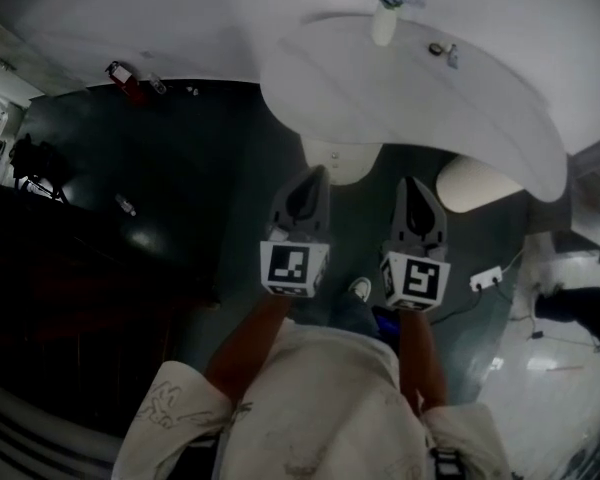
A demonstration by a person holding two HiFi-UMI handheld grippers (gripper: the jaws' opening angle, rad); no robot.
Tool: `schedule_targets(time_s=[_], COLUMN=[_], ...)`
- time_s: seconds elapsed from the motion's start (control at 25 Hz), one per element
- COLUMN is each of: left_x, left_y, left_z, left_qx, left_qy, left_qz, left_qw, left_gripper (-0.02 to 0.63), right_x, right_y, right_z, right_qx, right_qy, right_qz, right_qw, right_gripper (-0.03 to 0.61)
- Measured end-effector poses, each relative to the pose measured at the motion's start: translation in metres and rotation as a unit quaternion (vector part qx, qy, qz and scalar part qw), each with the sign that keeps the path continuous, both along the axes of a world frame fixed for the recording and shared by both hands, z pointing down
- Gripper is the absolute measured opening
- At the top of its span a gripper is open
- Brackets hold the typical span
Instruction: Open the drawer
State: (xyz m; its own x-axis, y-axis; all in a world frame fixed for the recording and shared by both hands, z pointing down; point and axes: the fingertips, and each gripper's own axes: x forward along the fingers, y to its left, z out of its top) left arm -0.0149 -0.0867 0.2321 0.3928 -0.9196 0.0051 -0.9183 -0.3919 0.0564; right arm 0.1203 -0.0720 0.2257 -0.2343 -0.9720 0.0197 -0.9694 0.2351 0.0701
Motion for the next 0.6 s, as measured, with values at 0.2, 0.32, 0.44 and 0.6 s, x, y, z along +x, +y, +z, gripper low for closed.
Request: schedule_targets(time_s=[0.2,0.32,0.44,0.6], left_x=[0.027,0.033,0.04,0.04], left_y=[-0.013,-0.023,-0.032,-0.047], left_z=[0.002,0.007,0.014,0.025], left_qx=[-0.008,-0.012,-0.014,-0.017], left_qy=[-0.01,-0.015,-0.021,-0.02], left_qz=[-0.027,-0.041,-0.04,-0.041], left_qw=[0.9995,0.999,0.9989,0.9988], left_gripper=[0.002,0.002,0.002,0.002], right_x=[0.035,0.047,0.051,0.044], right_y=[-0.019,-0.032,-0.041,-0.052], right_z=[0.007,0.012,0.016,0.028], right_qx=[-0.008,-0.006,-0.002,-0.01], right_qy=[-0.01,-0.007,-0.005,-0.011], right_qz=[-0.017,-0.023,-0.022,-0.019], right_qw=[1.0,1.0,1.0,1.0], right_gripper=[0.005,0.005,0.005,0.005])
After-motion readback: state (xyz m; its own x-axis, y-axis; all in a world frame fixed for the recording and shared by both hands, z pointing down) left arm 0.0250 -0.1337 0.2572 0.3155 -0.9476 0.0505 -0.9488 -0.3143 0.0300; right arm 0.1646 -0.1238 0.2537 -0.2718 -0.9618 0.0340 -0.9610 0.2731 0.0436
